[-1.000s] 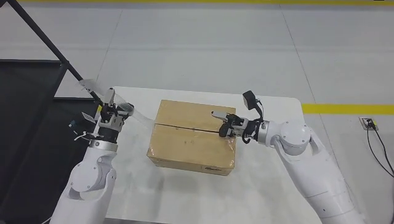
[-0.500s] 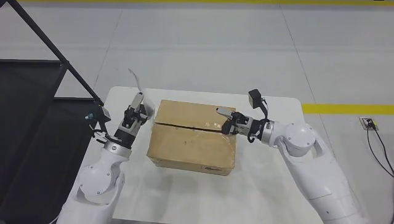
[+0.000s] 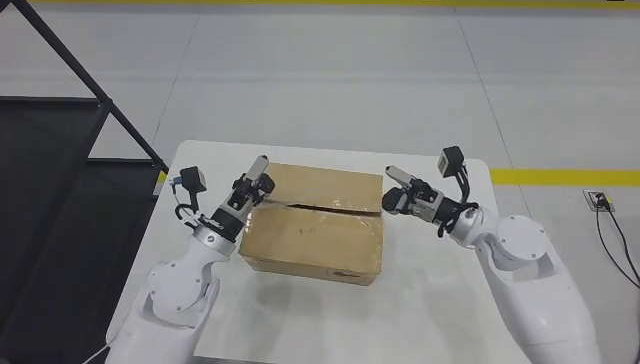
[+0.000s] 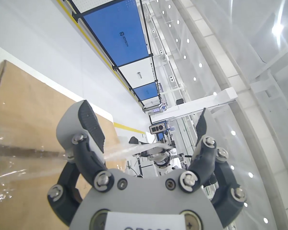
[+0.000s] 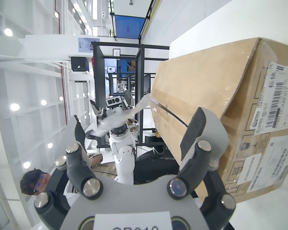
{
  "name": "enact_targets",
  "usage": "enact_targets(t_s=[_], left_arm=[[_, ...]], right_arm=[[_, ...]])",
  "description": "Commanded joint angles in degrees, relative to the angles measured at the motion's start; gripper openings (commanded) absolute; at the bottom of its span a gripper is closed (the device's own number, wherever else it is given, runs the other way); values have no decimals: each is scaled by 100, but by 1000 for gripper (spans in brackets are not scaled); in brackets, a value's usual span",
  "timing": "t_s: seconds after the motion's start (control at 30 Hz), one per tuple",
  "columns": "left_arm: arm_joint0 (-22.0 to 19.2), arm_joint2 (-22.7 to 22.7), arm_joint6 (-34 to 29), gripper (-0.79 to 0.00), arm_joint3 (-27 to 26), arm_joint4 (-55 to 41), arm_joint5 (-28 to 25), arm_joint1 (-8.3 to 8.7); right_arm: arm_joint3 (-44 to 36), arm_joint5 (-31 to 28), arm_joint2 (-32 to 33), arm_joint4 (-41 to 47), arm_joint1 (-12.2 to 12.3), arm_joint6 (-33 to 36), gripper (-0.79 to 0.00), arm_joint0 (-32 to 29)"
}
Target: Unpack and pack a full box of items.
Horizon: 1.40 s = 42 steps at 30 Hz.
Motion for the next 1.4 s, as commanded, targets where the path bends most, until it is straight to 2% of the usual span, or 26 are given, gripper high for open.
enact_targets(t_s=[0.0, 0.27, 0.47, 0.7, 0.93, 1.13, 1.37], left_arm=[[-24, 64, -34, 0, 26, 27, 10, -11], [-92, 166, -121, 0, 62, -22, -11, -45], [-1, -98, -335, 0, -169, -634, 18, -38], [265, -871, -187, 0, -434, -1184, -85, 15], [520, -1640, -226, 0, -172, -1485, -35, 86], [605, -1699, -253, 0, 47, -1436, -95, 95], [455, -1629, -265, 0, 227, -1469, -119, 86]], right_arm=[[-107, -16, 131, 40, 26, -19, 0, -123], [-408, -53, 341, 96, 84, -89, 0, -385], [-600, -203, 222, 111, 87, -6, 0, -367], [-141, 75, -402, 223, -11, 126, 0, 350], [472, 557, -1117, 221, -178, -7, 0, 1226], [942, 888, -1485, 134, -271, 21, 0, 1682], [1239, 1090, -1786, 15, -326, 315, 0, 1895]])
